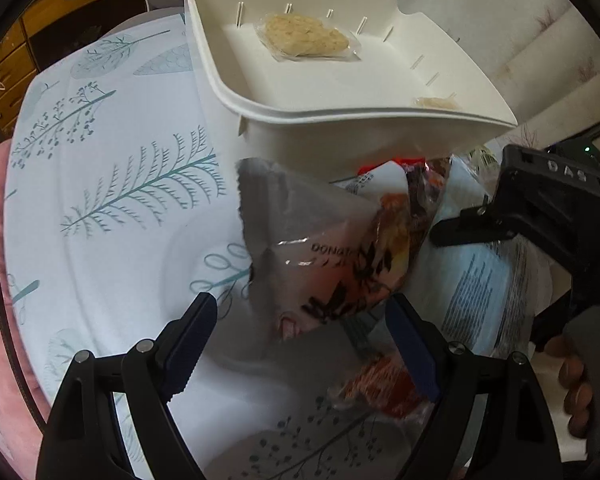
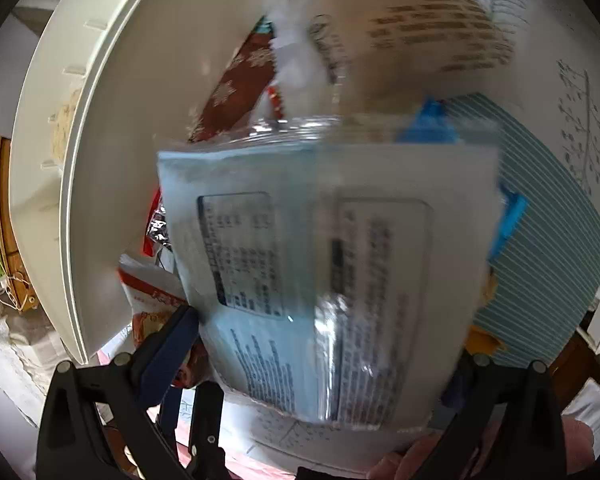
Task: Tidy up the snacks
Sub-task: 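Grasp the white-blue printed bag with the right gripper while the left grasps a red-print bag, then lift both held bags and carry them over the white tray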
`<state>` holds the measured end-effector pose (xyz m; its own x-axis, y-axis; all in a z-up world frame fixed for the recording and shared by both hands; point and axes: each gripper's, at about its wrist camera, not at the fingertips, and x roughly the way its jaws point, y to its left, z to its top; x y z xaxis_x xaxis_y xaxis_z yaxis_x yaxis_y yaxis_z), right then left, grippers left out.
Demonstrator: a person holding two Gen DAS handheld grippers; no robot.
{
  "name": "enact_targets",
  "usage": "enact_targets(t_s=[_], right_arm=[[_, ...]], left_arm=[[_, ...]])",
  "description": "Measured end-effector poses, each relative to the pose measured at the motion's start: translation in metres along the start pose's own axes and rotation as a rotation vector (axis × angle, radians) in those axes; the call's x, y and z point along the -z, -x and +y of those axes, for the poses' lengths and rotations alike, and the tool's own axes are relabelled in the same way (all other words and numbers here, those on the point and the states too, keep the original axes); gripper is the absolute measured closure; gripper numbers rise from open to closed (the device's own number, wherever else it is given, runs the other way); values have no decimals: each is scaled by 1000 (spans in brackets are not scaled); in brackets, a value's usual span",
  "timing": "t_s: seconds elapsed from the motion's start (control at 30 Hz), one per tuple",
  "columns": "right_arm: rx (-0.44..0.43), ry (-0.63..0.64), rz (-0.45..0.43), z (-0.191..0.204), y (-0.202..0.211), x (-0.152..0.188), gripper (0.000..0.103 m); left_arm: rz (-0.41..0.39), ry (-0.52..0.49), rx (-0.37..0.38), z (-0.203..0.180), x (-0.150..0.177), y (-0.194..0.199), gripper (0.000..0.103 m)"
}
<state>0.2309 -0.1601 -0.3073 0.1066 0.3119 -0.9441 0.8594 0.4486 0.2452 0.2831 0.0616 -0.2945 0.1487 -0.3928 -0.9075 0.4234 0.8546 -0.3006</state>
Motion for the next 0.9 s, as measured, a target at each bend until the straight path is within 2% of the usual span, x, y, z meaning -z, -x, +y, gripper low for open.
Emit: enact_targets(t_s=[0.37,0.5,0.7,0.9], right_arm=[[87,57,3,22,-13,-10,0],[83,66,12,27,-18,-4,0],[86,55,12,20,-9,-6,13],[69,53,40,13,-6,-4,17]], left_arm=[[-28,61,72,-1,-10,-24,18],[-79,114,126,1,-13,-19,18],[-84,203,148,14,-14,-21,18],[-86,219,134,11,-19,-23,20]])
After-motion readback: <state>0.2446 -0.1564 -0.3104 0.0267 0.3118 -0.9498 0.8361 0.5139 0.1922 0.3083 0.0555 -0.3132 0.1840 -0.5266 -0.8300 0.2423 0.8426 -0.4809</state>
